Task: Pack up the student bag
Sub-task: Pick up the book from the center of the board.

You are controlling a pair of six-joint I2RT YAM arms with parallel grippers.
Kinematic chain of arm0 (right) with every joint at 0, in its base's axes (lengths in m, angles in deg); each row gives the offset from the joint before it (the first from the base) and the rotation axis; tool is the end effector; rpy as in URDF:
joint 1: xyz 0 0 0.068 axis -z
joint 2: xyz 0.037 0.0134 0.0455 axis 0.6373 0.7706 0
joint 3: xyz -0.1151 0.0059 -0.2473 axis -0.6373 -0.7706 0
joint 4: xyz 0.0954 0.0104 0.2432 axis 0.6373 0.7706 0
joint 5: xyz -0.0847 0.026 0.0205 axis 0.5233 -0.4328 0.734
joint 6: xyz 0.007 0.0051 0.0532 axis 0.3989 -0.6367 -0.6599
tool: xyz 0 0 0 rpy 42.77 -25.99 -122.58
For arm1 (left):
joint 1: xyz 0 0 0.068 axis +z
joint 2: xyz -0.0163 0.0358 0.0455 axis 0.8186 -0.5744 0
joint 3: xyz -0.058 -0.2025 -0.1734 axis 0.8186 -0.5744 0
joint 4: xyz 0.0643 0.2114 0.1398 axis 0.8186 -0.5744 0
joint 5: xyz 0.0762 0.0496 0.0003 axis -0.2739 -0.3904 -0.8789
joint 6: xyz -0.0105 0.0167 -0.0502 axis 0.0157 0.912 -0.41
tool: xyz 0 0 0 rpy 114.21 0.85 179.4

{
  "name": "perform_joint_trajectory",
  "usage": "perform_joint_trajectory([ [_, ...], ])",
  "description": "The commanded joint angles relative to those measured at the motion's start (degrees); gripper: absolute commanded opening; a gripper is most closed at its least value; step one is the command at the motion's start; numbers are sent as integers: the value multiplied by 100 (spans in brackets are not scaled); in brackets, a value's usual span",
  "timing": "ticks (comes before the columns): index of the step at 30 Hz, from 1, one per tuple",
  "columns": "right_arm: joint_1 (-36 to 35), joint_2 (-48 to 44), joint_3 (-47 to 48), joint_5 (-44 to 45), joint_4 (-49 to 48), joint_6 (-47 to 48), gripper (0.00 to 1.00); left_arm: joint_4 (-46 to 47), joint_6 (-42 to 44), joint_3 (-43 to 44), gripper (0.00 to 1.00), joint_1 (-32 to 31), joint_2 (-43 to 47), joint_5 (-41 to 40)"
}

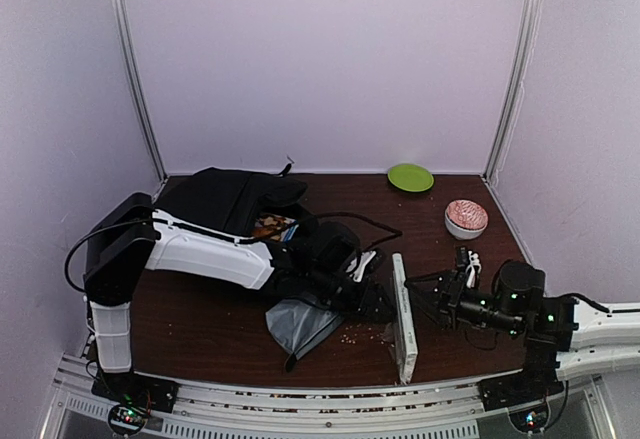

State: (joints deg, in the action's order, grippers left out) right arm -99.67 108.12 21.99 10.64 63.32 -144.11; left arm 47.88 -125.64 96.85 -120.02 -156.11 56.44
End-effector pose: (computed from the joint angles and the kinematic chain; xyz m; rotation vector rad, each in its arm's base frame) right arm 0.0821 0.1464 0.2048 0.2813 2.1480 1.6487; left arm 0.1716 -0.4062 0.1756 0.5923 2.6502 -1.3992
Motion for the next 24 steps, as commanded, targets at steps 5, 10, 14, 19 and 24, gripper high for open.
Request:
perform_joint_trajectory([
  [5,-40,441,327,-278,398,16,50,603,29,-26,48,-93,199,108],
  [10,-40,406,392,-140,886,136,51,657,7,-121,49,-93,196,96],
  [14,-44,369,525,-146,1325,278,55,587,61,-40,50,-93,195,51],
  [19,-40,325,737,-189,1820,541,62,396,199,223,51,-85,149,-6],
  [24,-44,294,843,-267,2092,691,67,218,299,559,52,-75,5,23],
])
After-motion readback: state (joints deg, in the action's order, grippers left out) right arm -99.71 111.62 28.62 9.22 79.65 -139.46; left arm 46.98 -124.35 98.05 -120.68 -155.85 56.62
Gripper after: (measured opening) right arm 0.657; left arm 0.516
